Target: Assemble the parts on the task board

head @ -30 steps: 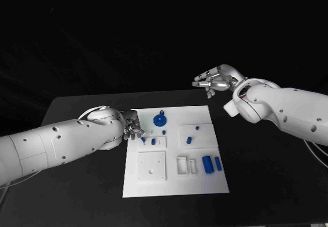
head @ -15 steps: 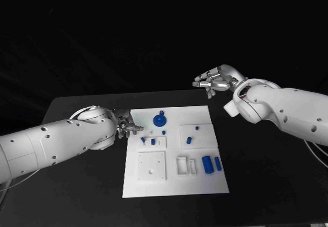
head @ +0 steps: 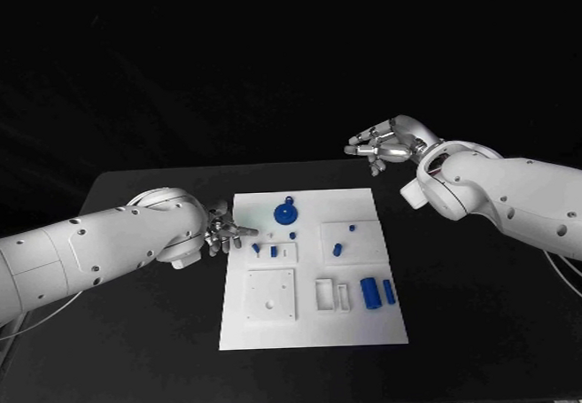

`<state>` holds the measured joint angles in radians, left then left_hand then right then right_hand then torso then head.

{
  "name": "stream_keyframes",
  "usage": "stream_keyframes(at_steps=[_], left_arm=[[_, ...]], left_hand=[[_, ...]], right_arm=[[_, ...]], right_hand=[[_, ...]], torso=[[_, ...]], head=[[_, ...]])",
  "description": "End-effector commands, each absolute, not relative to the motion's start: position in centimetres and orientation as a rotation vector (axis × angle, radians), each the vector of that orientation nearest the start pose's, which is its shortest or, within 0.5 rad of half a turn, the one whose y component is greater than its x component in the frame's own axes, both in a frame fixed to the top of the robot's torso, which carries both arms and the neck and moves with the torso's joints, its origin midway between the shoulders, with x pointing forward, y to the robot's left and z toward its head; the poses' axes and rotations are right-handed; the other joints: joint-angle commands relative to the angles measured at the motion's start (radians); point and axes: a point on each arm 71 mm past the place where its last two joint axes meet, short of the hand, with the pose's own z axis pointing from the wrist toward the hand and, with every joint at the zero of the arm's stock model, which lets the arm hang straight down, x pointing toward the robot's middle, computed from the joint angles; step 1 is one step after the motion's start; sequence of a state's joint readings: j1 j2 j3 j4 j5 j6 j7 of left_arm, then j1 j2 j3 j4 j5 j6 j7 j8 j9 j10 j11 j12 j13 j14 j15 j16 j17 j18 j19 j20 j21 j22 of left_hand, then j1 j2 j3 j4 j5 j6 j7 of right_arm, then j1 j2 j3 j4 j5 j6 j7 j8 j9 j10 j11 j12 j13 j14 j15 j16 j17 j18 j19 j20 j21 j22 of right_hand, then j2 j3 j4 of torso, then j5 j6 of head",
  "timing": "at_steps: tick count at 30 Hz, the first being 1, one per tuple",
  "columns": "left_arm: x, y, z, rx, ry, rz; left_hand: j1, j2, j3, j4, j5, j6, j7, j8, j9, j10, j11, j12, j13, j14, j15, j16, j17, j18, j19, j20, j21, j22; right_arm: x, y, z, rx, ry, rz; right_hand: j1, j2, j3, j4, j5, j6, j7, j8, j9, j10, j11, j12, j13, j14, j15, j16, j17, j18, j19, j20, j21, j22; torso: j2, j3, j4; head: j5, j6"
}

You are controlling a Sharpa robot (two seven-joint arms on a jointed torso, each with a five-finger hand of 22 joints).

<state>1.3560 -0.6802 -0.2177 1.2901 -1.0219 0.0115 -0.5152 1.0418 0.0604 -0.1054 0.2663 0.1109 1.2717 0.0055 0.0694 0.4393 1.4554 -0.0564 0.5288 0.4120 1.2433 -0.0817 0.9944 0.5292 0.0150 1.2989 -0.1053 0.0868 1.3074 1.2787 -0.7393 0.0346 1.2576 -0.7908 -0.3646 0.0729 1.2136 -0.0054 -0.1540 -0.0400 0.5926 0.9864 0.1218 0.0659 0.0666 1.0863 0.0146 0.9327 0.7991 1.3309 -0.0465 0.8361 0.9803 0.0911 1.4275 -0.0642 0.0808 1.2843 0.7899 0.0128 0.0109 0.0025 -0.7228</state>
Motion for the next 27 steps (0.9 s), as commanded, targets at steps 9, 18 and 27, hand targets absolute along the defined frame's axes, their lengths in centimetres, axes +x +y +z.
stream_keyframes(at_steps=[9, 18, 27], left_arm=[[52.1, 20.8, -22.7, -0.298, 2.414, -0.281], [52.5, 20.3, -22.4, -0.391, 2.359, -0.345], [52.7, 20.1, -22.3, -0.438, 2.329, -0.380]], left_hand=[[0.006, 0.027, 0.000, -0.040, 0.031, 0.002, 0.008, -0.004, -0.092, -0.011, 0.006, 0.005, 0.005, -0.013, 0.003, 0.000, 0.000, -0.013, -0.005, 0.007, -0.005, 0.017], [0.002, 0.034, -0.004, -0.051, 0.036, 0.007, 0.007, -0.003, -0.098, -0.012, 0.005, 0.008, 0.006, -0.013, 0.002, 0.002, 0.001, -0.013, -0.003, 0.006, -0.003, 0.018], [0.002, 0.037, -0.005, -0.050, 0.035, 0.009, 0.006, -0.003, -0.099, -0.009, 0.004, 0.009, 0.005, -0.011, 0.001, 0.002, 0.001, -0.013, -0.002, 0.005, -0.003, 0.017]], right_arm=[[55.5, -23.4, -13.2, 0.473, 1.523, 0.955], [55.5, -23.3, -13.2, 0.473, 1.523, 0.955], [55.5, -23.4, -13.3, 0.475, 1.525, 0.953]], right_hand=[[-0.007, 0.000, 0.001, 0.005, 0.000, -0.009, 0.000, -0.003, -0.001, -0.002, 0.004, 0.002, 0.001, -0.003, 0.001, 0.004, -0.002, -0.001, 0.001, 0.001, -0.006, 0.001], [-0.007, 0.000, 0.003, 0.005, 0.001, -0.009, 0.000, -0.003, -0.001, -0.002, 0.004, 0.001, 0.001, -0.004, 0.001, 0.004, -0.002, -0.001, 0.000, 0.001, -0.006, 0.001], [-0.007, 0.000, 0.003, 0.005, 0.001, -0.009, 0.000, -0.003, -0.001, -0.002, 0.004, 0.001, 0.001, -0.004, 0.001, 0.004, -0.002, -0.001, 0.000, 0.001, -0.006, 0.001]], torso=[[0.001, -0.0002, -0.0005], [0.001, -0.0001, -0.0005], [0.000, -0.0008, 0.0009]], head=[[0.008, 0.001], [0.003, 0.000], [-0.002, -0.001]])
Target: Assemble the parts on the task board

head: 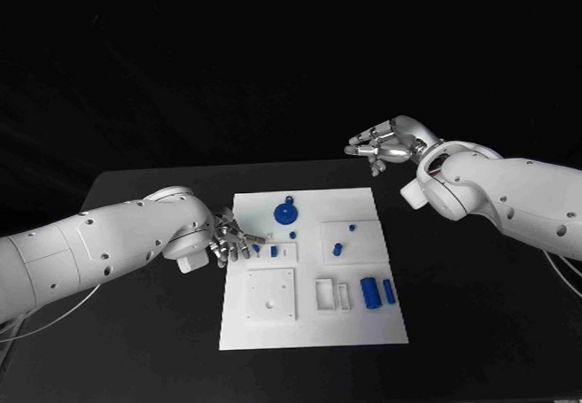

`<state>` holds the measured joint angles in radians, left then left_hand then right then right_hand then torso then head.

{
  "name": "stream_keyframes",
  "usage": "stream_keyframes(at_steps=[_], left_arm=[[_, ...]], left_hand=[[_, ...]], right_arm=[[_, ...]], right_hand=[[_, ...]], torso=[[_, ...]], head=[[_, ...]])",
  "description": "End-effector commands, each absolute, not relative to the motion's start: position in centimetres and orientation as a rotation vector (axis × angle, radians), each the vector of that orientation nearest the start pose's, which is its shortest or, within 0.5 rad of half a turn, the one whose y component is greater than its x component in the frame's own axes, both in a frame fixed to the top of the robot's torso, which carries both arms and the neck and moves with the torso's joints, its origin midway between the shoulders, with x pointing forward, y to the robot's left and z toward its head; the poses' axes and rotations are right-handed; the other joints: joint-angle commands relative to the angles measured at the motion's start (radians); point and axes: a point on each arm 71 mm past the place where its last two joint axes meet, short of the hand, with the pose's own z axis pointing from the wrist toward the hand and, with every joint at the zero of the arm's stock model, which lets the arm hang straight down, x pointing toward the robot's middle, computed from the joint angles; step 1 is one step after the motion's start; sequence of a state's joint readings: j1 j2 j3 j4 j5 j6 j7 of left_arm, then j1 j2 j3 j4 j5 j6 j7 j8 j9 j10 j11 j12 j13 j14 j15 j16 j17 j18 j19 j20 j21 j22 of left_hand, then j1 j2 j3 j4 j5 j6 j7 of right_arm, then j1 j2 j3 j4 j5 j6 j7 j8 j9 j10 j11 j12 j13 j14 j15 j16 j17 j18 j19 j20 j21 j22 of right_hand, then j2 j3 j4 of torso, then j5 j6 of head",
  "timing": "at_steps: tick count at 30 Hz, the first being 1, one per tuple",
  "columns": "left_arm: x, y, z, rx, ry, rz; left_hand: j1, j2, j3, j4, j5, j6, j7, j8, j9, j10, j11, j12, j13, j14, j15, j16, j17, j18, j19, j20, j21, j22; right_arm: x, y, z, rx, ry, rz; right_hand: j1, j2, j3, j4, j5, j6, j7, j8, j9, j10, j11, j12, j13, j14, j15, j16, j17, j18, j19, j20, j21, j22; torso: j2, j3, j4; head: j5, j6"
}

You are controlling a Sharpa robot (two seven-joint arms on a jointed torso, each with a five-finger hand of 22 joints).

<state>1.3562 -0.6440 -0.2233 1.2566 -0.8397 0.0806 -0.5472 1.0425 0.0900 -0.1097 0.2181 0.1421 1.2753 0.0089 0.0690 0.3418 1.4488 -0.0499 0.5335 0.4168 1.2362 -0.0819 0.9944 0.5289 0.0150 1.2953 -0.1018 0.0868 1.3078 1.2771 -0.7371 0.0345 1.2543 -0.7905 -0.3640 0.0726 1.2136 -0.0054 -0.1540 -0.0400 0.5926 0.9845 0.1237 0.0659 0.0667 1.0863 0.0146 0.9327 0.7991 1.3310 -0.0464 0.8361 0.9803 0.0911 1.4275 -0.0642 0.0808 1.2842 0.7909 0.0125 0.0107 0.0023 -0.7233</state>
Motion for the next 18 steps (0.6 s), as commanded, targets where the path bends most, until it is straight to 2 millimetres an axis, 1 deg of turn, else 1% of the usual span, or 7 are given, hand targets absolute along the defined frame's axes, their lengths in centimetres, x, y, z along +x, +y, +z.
stream_keyframes(at_steps=[1, 7, 9, 13, 14, 16, 18], left_arm=[[52.73, 20.09, -22.30, -0.440, 2.327, -0.382], [52.93, 19.79, -22.32, -0.445, 2.329, -0.389], [53.02, 19.63, -22.35, -0.444, 2.332, -0.388], [53.18, 19.50, -22.43, -0.441, 2.342, -0.381], [53.22, 19.51, -22.45, -0.442, 2.344, -0.378], [53.29, 19.59, -22.49, -0.445, 2.348, -0.368], [53.34, 19.71, -22.53, -0.448, 2.351, -0.357]], left_hand=[[0.003, 0.010, 0.001, -0.003, 0.005, 0.005, 0.003, -0.002, -0.001, -0.003, -0.002, 0.004, 0.000, -0.004, 0.001, 0.002, 0.001, -0.013, 0.002, 0.002, -0.003, 0.017], [0.015, 0.022, 0.008, -0.018, 0.018, 0.005, 0.002, -0.003, -0.001, -0.003, -0.002, 0.003, 0.000, -0.004, 0.001, 0.002, 0.001, -0.014, 0.002, 0.001, -0.003, 0.017], [0.028, 0.022, 0.013, -0.034, 0.091, 0.003, 0.002, -0.003, -0.003, -0.004, -0.003, 0.003, 0.000, -0.004, 0.001, 0.002, 0.001, -0.014, 0.001, 0.001, -0.003, 0.017], [0.040, 0.027, 0.016, -0.060, 0.105, 0.005, 0.001, -0.003, 0.002, -0.007, -0.003, 0.004, 0.000, -0.006, 0.000, 0.001, 0.000, -0.015, 0.000, 0.001, -0.003, 0.017], [0.046, 0.027, 0.018, -0.070, 0.122, 0.008, -0.001, -0.001, 0.009, -0.008, -0.004, 0.004, 0.000, -0.007, 0.000, 0.001, 0.000, -0.013, 0.000, 0.001, -0.003, 0.017], [0.051, 0.023, 0.019, -0.082, 0.166, 0.004, -0.002, 0.002, 0.033, -0.011, -0.004, 0.003, 0.001, -0.009, -0.001, 0.000, 0.000, -0.015, -0.001, 0.000, -0.004, 0.017], [0.050, 0.015, 0.014, -0.099, 0.178, -0.016, -0.006, 0.013, 0.147, -0.017, -0.007, 0.006, 0.003, -0.012, -0.002, 0.000, 0.000, -0.015, -0.003, -0.001, -0.004, 0.017]], right_arm=[[55.54, -23.35, -13.32, 0.475, 1.525, 0.953], [55.54, -23.34, -13.36, 0.475, 1.526, 0.953], [55.54, -23.33, -13.37, 0.476, 1.526, 0.953], [55.54, -23.34, -13.39, 0.476, 1.527, 0.953], [55.54, -23.34, -13.39, 0.476, 1.527, 0.953], [55.54, -23.36, -13.40, 0.476, 1.527, 0.953], [55.54, -23.38, -13.41, 0.476, 1.528, 0.952]], right_hand=[[-0.007, 0.000, 0.003, 0.005, 0.001, -0.007, -0.002, -0.003, -0.001, -0.002, 0.004, 0.001, 0.001, -0.004, 0.001, 0.004, -0.002, -0.001, 0.000, 0.001, -0.006, 0.001], [-0.007, 0.000, 0.003, 0.005, 0.001, -0.007, -0.002, -0.003, -0.001, -0.002, 0.004, 0.001, 0.001, -0.004, 0.001, 0.004, -0.002, -0.001, 0.000, 0.001, -0.006, 0.001], [-0.007, 0.000, 0.003, 0.005, 0.001, -0.007, -0.002, -0.003, -0.001, -0.002, 0.004, 0.001, 0.001, -0.004, 0.001, 0.004, -0.002, -0.001, 0.000, 0.001, -0.006, 0.001], [-0.007, 0.000, 0.003, 0.005, 0.001, -0.007, -0.002, -0.003, -0.001, -0.002, 0.004, 0.001, 0.001, -0.004, 0.001, 0.004, -0.002, -0.001, 0.000, 0.001, -0.006, 0.001], [-0.007, 0.000, 0.003, 0.005, 0.001, -0.007, -0.002, -0.003, -0.001, -0.002, 0.004, 0.001, 0.001, -0.004, 0.001, 0.004, -0.002, -0.001, 0.000, 0.001, -0.006, 0.001], [-0.007, 0.000, 0.003, 0.005, 0.001, -0.007, -0.002, -0.003, -0.001, -0.002, 0.004, 0.001, 0.001, -0.004, 0.001, 0.004, -0.002, -0.001, 0.000, 0.001, -0.006, 0.001], [-0.007, 0.000, 0.003, 0.005, 0.001, -0.007, -0.002, -0.003, -0.001, -0.002, 0.004, 0.001, 0.001, -0.004, 0.001, 0.004, -0.002, -0.001, 0.000, 0.001, -0.006, 0.001]], torso=[[0.000, -0.0002, 0.0011], [0.000, -0.0012, 0.0008], [0.000, -0.0013, 0.0000], [0.001, -0.0012, -0.0010], [0.001, -0.0011, -0.0010], [0.001, -0.0010, -0.0009], [0.001, -0.0008, -0.0009]], head=[[-0.002, 0.000], [-0.001, 0.000], [-0.002, 0.000], [-0.003, -0.001], [-0.003, -0.001], [-0.004, -0.002], [-0.005, -0.002]])
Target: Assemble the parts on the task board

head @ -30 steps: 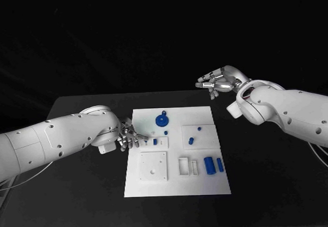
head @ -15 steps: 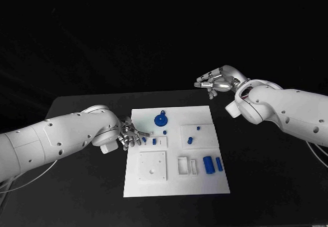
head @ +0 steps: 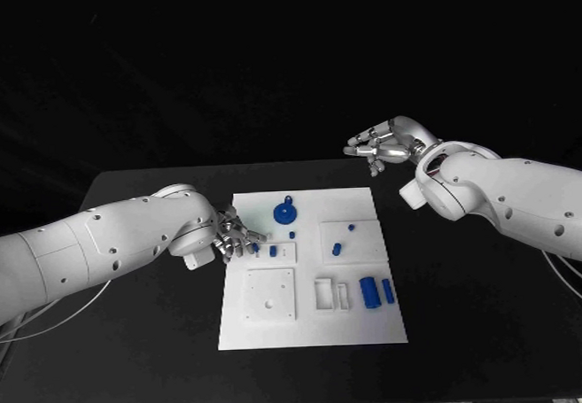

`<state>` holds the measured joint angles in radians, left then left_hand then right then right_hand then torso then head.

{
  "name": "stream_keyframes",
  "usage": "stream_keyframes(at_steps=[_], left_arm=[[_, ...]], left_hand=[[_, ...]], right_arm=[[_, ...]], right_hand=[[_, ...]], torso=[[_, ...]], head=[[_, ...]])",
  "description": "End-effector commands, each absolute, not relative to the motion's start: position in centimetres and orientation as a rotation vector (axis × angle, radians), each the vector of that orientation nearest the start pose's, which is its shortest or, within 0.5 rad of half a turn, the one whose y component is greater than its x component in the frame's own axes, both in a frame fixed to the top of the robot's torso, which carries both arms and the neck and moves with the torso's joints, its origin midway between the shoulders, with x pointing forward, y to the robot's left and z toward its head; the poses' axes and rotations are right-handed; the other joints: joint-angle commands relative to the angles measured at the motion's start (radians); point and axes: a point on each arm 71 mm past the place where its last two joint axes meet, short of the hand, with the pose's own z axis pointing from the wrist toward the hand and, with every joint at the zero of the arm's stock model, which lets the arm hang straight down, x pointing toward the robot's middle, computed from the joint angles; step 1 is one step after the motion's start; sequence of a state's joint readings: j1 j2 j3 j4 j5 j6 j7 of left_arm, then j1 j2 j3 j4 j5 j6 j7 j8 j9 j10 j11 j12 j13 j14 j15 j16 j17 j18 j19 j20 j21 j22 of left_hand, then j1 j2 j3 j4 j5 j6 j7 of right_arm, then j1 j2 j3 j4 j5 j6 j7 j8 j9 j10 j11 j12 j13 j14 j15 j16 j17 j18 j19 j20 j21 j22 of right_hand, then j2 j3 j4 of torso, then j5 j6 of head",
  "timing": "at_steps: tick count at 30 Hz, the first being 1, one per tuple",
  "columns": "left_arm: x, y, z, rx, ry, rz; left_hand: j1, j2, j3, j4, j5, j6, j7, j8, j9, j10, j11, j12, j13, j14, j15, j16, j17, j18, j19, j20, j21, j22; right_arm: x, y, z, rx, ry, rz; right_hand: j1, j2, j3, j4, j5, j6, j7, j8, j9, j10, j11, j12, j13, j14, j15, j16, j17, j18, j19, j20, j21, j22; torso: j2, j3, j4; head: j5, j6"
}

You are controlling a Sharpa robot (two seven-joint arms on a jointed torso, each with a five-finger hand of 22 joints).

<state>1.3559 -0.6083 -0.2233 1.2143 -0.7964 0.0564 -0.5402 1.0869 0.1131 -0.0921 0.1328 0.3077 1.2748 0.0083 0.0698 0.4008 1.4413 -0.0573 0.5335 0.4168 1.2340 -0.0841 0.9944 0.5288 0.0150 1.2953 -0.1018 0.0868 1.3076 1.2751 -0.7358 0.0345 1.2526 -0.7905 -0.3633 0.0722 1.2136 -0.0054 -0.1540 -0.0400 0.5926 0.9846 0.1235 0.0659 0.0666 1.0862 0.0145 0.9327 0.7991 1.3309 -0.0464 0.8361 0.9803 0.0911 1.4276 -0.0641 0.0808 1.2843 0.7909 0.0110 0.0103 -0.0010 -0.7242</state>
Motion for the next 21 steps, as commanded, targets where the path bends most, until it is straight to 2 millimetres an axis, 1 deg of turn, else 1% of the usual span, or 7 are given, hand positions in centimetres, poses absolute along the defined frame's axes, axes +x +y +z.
stream_keyframes(at_steps=[1, 5, 6, 8, 9, 15, 21], left_arm=[[53.36, 19.77, -22.54, -0.449, 2.352, -0.353], [53.39, 19.98, -22.59, -0.451, 2.358, -0.334], [53.39, 20.02, -22.61, -0.451, 2.361, -0.330], [53.37, 20.04, -22.64, -0.448, 2.367, -0.325], [53.37, 20.04, -22.66, -0.447, 2.370, -0.323], [53.39, 19.99, -22.71, -0.442, 2.379, -0.315], [53.58, 19.98, -22.73, -0.446, 2.379, -0.304]], left_hand=[[0.004, -0.010, -0.005, -0.018, 0.023, -0.030, -0.008, 0.022, 0.167, -0.014, 0.001, 0.008, 0.004, -0.013, 0.000, 0.001, 0.001, -0.015, -0.005, -0.001, -0.004, 0.018], [0.005, -0.017, -0.001, -0.014, 0.048, -0.058, -0.017, 0.023, 0.432, -0.021, -0.005, 0.021, 0.009, -0.015, -0.002, 0.009, 0.001, -0.015, -0.004, -0.002, 0.000, 0.019], [0.005, -0.020, 0.000, -0.007, 0.049, -0.051, -0.018, 0.001, 0.487, -0.023, -0.004, 0.026, 0.010, -0.016, -0.003, 0.011, 0.000, -0.015, -0.006, -0.001, 0.000, 0.018], [0.002, -0.025, -0.003, -0.002, 0.049, -0.050, -0.023, 0.011, 0.543, -0.025, -0.005, 0.032, 0.013, -0.017, -0.005, 0.016, 0.002, -0.015, -0.005, -0.002, 0.003, 0.019], [0.000, -0.028, -0.004, 0.004, 0.050, -0.058, -0.024, 0.017, 0.610, -0.026, -0.009, 0.036, 0.013, -0.019, -0.004, 0.018, 0.002, -0.015, -0.006, -0.003, 0.005, 0.019], [-0.010, -0.042, -0.012, 0.031, 0.042, -0.045, -0.029, 0.006, 0.712, -0.028, -0.011, 0.043, 0.014, -0.018, -0.005, 0.022, 0.002, -0.015, -0.007, -0.004, 0.011, 0.019], [-0.022, -0.045, -0.018, 0.045, 0.026, -0.044, -0.028, 0.003, 0.719, -0.027, -0.011, 0.044, 0.014, -0.018, -0.005, 0.023, 0.002, -0.015, -0.007, -0.004, 0.012, 0.019]], right_arm=[[55.54, -23.38, -13.41, 0.477, 1.528, 0.952], [55.54, -23.41, -13.42, 0.477, 1.528, 0.951], [55.54, -23.41, -13.42, 0.477, 1.529, 0.951], [55.54, -23.42, -13.42, 0.477, 1.529, 0.951], [55.54, -23.42, -13.43, 0.477, 1.529, 0.951], [55.53, -23.41, -13.44, 0.477, 1.529, 0.952], [55.53, -23.41, -13.44, 0.477, 1.529, 0.952]], right_hand=[[-0.007, 0.000, 0.003, 0.005, 0.001, -0.007, -0.002, -0.003, -0.001, -0.002, 0.004, 0.001, 0.001, -0.004, 0.001, 0.004, -0.002, -0.001, 0.000, 0.001, -0.006, 0.001], [-0.007, 0.000, 0.003, 0.005, 0.001, -0.007, -0.002, -0.003, -0.001, -0.002, 0.004, 0.001, 0.001, -0.004, 0.001, 0.004, -0.002, -0.001, 0.000, 0.001, -0.006, 0.001], [-0.007, 0.000, 0.003, 0.005, 0.001, -0.007, -0.002, -0.003, -0.001, -0.002, 0.004, 0.001, 0.001, -0.004, 0.001, 0.004, -0.002, -0.001, 0.000, 0.001, -0.006, 0.001], [-0.007, 0.000, 0.003, 0.005, 0.001, -0.007, -0.002, -0.003, -0.001, -0.002, 0.004, 0.001, 0.001, -0.004, 0.001, 0.004, -0.002, -0.001, 0.000, 0.001, -0.006, 0.001], [-0.007, 0.000, 0.003, 0.005, 0.001, -0.007, -0.002, -0.003, -0.001, -0.002, 0.004, 0.001, 0.001, -0.004, 0.001, 0.004, -0.002, -0.001, 0.000, 0.001, -0.006, 0.001], [-0.007, 0.000, 0.003, 0.005, 0.001, -0.007, -0.002, -0.003, -0.001, -0.002, 0.004, 0.001, 0.001, -0.004, 0.001, 0.004, -0.002, -0.001, 0.000, 0.001, -0.006, 0.001], [-0.007, 0.000, 0.003, 0.005, 0.001, -0.007, -0.002, -0.003, -0.001, -0.002, 0.004, 0.001, 0.001, -0.004, 0.001, 0.004, -0.002, -0.001, 0.000, 0.001, -0.006, 0.001]], torso=[[0.000, 0.0007, -0.0001], [0.000, 0.0005, 0.0007], [0.000, 0.0005, 0.0013], [-0.001, 0.0006, 0.0016], [-0.001, 0.0005, 0.0014], [0.000, 0.0007, 0.0008], [-0.001, 0.0009, 0.0009]], head=[[-0.003, -0.002], [-0.004, -0.004], [-0.005, -0.004], [-0.005, -0.004], [-0.005, -0.004], [-0.005, -0.004], [-0.007, -0.005]])
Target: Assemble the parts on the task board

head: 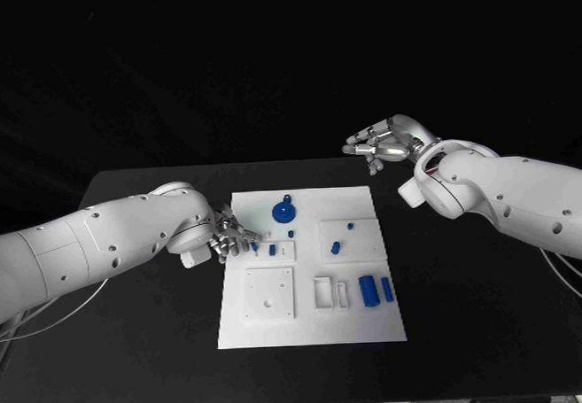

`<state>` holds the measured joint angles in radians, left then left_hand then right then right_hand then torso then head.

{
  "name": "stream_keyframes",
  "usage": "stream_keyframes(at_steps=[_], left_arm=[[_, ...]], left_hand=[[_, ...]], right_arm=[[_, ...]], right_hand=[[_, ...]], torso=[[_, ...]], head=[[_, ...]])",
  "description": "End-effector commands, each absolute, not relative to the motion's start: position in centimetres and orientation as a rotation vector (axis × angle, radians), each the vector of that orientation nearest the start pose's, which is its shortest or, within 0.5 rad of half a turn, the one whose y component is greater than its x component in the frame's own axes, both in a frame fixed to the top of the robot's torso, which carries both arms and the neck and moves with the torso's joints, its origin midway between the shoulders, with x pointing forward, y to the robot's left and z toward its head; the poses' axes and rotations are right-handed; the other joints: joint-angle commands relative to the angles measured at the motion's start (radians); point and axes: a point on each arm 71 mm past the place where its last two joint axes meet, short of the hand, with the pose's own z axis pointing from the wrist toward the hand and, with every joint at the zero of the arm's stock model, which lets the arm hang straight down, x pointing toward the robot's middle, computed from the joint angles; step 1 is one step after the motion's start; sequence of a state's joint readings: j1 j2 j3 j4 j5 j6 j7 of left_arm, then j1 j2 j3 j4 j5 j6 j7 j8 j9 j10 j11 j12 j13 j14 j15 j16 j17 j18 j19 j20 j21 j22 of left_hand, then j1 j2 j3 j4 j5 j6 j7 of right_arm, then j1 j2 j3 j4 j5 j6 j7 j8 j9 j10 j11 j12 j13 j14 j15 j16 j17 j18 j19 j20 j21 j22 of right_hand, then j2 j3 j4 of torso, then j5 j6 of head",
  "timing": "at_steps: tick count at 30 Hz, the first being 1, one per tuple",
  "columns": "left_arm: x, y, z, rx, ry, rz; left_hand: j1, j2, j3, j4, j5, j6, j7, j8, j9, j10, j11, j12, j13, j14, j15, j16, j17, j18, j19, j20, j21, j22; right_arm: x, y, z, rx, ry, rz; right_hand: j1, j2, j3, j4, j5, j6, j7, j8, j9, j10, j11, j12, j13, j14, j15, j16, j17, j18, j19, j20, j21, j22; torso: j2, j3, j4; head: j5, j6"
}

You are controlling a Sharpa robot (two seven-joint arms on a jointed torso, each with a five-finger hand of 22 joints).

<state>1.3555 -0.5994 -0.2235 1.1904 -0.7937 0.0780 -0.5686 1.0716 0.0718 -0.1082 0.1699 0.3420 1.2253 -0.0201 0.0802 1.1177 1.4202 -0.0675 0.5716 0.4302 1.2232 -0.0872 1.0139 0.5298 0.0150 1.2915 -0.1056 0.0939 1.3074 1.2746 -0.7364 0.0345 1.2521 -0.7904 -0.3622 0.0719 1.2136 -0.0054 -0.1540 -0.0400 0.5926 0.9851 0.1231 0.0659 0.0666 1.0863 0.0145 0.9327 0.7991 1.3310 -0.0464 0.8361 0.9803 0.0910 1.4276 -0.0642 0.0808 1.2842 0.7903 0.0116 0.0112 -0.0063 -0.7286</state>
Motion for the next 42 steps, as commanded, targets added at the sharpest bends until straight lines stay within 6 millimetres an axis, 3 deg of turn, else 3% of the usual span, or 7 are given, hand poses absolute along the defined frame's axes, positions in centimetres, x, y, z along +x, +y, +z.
stream_keyframes(at_steps=[1, 15, 30, 42], left_arm=[[53.6, 20.0, -22.7, -0.446, 2.379, -0.302], [54.2, 19.9, -23.0, -0.446, 2.373, -0.278], [54.4, 19.5, -23.4, -0.432, 2.387, -0.281], [54.5, 19.3, -23.7, -0.413, 2.385, -0.269]], left_hand=[[-0.009, -0.004, -0.003, 0.011, -0.015, 0.006, 0.000, -0.007, 0.003, -0.006, 0.000, 0.006, 0.001, -0.007, -0.002, 0.004, 0.001, -0.015, -0.004, 0.000, 0.005, 0.019], [-0.006, -0.011, -0.003, 0.033, -0.027, 0.002, 0.002, -0.010, -0.010, -0.009, 0.001, 0.008, 0.000, -0.008, -0.002, 0.004, -0.001, -0.015, -0.005, 0.001, 0.007, 0.019], [0.002, -0.002, 0.000, 0.002, -0.025, -0.008, 0.008, -0.011, -0.060, -0.013, 0.004, 0.006, -0.003, -0.013, 0.001, 0.003, -0.004, -0.015, -0.007, 0.003, 0.001, 0.018], [0.016, 0.006, 0.006, -0.018, -0.023, -0.011, 0.008, -0.012, -0.065, -0.014, 0.004, 0.007, -0.003, -0.014, 0.001, 0.003, -0.005, -0.015, -0.007, 0.003, 0.000, 0.018]], right_arm=[[55.5, -23.4, -13.4, 0.477, 1.529, 0.952], [55.5, -23.4, -13.5, 0.477, 1.530, 0.953], [55.5, -23.3, -13.5, 0.476, 1.532, 0.954], [55.5, -23.2, -13.6, 0.475, 1.534, 0.956]], right_hand=[[-0.007, 0.000, 0.003, 0.005, 0.001, -0.008, -0.001, -0.003, -0.001, -0.002, 0.004, 0.001, 0.001, -0.004, 0.001, 0.004, -0.002, -0.001, 0.000, 0.001, -0.006, 0.001], [-0.007, 0.000, 0.003, 0.005, 0.001, -0.008, -0.001, -0.003, -0.001, -0.002, 0.004, 0.001, 0.001, -0.004, 0.001, 0.004, -0.002, -0.001, 0.000, 0.001, -0.006, 0.001], [-0.008, 0.001, 0.006, 0.006, 0.001, -0.008, -0.001, -0.003, -0.001, -0.002, 0.004, 0.002, 0.001, -0.004, 0.001, 0.004, -0.002, -0.001, 0.000, 0.001, -0.006, 0.000], [-0.008, 0.001, 0.006, 0.006, 0.001, -0.008, -0.001, -0.003, -0.001, -0.002, 0.004, 0.002, 0.001, -0.004, 0.001, 0.004, -0.002, -0.001, 0.000, 0.001, -0.006, 0.000]], torso=[[0.000, 0.0002, -0.0001], [0.000, 0.0008, 0.0000], [0.000, 0.0001, 0.0001], [0.000, -0.0001, -0.0008]], head=[[-0.001, 0.000], [-0.005, -0.002], [-0.008, -0.003], [-0.009, -0.005]])
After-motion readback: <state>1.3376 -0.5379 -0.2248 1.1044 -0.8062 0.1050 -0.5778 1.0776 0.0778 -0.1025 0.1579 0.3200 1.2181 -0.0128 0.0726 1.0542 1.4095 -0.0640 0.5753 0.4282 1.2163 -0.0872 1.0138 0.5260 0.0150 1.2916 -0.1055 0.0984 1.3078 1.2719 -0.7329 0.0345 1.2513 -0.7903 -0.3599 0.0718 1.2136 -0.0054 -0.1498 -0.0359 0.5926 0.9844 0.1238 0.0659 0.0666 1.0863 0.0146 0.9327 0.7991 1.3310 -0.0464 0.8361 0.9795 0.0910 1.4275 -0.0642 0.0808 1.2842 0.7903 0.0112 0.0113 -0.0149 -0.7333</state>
